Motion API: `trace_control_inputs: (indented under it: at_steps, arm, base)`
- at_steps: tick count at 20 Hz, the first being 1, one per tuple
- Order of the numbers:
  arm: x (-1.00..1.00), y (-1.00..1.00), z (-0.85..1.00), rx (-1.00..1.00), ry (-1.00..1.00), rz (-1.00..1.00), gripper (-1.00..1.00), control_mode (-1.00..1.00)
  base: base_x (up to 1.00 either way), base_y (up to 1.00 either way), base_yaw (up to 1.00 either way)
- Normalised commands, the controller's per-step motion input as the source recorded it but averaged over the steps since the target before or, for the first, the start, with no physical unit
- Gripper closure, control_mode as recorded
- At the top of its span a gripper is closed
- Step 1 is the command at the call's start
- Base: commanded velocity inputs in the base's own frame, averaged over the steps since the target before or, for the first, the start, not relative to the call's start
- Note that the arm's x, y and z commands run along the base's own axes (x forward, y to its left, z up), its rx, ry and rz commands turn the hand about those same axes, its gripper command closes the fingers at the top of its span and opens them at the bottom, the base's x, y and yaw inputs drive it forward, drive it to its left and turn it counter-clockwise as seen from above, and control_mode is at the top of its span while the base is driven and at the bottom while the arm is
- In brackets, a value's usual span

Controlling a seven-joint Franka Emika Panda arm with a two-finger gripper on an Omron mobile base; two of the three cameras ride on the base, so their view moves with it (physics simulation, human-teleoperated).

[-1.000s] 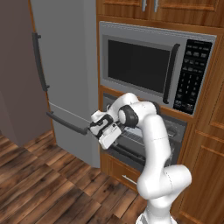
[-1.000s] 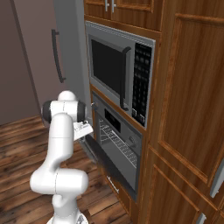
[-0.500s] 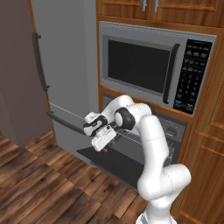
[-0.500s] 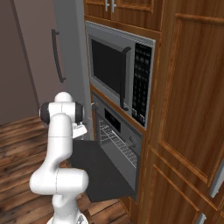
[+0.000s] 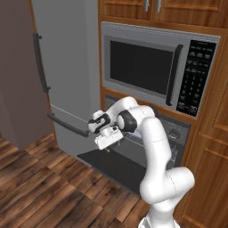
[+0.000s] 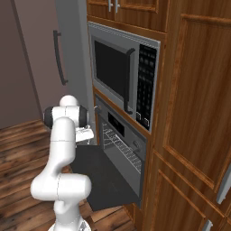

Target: Take the baked cake out of the oven and place it on the plate for cooling. Then close the oven door.

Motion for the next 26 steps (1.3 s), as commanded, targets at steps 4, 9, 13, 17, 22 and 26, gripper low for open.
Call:
trace_control_inputs:
  at_steps: [4, 9, 13, 17, 22, 26]
  arm:
    - [0.35, -0.29, -0.97, -0.11, -0.14, -0.31, -1.00, -1.00]
    - [0.64, -0.28, -0.54, -0.09, -0.20, -0.36, -1.00, -1.00]
    - [0.31, -0.54, 0.09, 0.01, -0.36, -0.34, -1.00, -1.00]
    - [0.05, -0.37, -0.18, 0.01, -0.36, -0.37, -1.00, -1.00]
    - [0.09, -0.20, -0.23, 0.00, -0.55, -0.12, -1.00, -1.00]
    - [0.00, -0.25, -0.10, -0.02, -0.59, 0.00, -1.00, -1.00]
  base:
    - [0.00, 0.00, 0.00]
    - [0.00, 0.00, 0.00]
    - [0.00, 0.00, 0.00]
    - [0.00, 0.00, 0.00]
    - [0.00, 0.00, 0.00]
    - [0.00, 0.00, 0.00]
